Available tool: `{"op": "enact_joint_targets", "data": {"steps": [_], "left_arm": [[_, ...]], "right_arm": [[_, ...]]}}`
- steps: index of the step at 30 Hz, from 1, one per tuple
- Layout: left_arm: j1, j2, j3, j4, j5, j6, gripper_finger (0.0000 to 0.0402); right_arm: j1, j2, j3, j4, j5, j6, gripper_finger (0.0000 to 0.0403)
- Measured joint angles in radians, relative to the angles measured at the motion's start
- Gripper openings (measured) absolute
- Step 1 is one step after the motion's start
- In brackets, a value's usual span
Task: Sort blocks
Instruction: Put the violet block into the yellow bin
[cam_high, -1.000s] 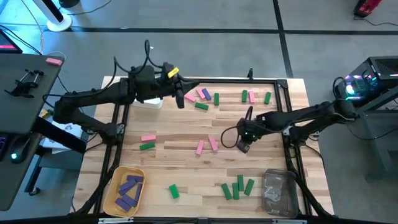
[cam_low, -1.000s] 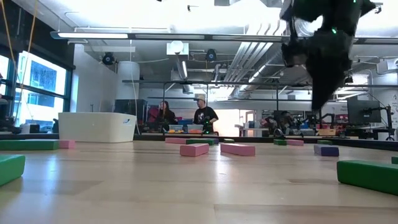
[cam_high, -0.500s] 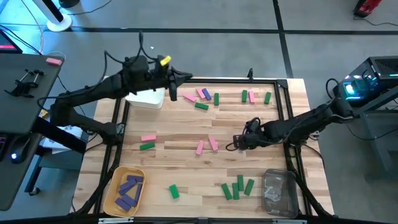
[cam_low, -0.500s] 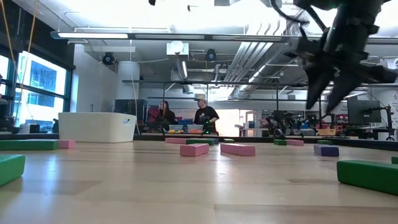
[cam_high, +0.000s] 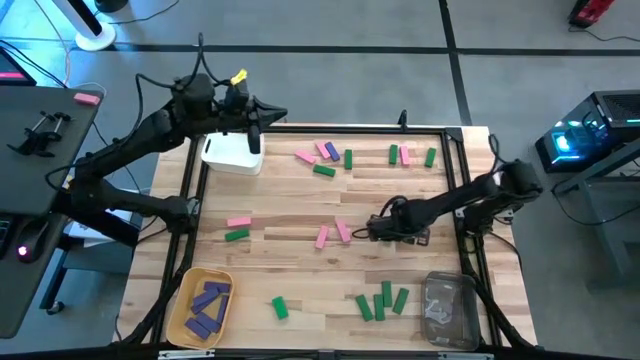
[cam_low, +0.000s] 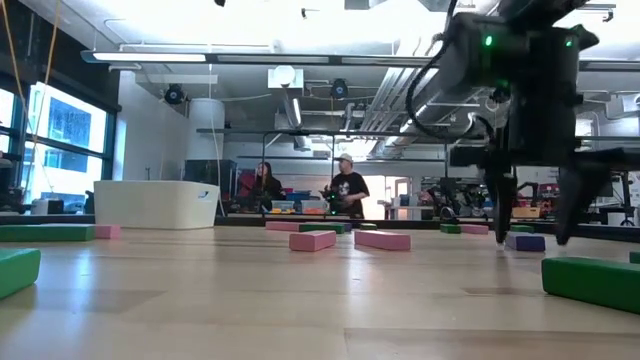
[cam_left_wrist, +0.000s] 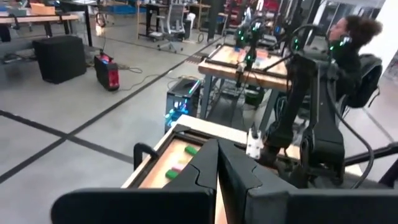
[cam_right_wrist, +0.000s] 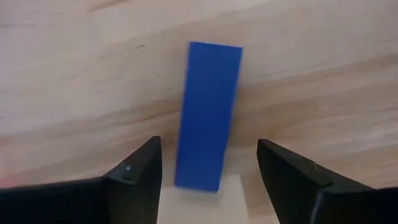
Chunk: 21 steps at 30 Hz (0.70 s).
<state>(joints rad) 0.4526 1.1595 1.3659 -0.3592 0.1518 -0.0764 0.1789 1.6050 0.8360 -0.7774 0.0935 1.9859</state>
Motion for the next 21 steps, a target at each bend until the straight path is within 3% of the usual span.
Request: {"op": "enact_joint_targets", "data": {"steps": [6,11,12,16,21], "left_arm": [[0.0,0.0,0.0,-0.045,0.0,0.016,0.0],[0.0,-0.002,0.0,-0.031,0.0,0.028,0.0],[0.0,-0.005,0.0,-0.031,0.0,0.028,0.0],[0.0,-0.015,0.0,-0.006,0.0,0.028,0.0],[0.0,-0.012,0.0,0.015,-0.002,0.011,0.0]], "right_arm": [[-0.002,0.043,0.005,-0.003,0.008,0.052,0.0159],[-0.002,0.036,0.005,-0.039,0.011,-0.009,0.0028],[-0.002,0.029,0.004,-0.046,0.012,-0.032,0.0018],[0.0,-0.044,-0.005,-0.139,0.018,-0.081,0.0017],[0.059,-0.242,-0.002,-0.222,0.076,-0.129,0.0008]]}}
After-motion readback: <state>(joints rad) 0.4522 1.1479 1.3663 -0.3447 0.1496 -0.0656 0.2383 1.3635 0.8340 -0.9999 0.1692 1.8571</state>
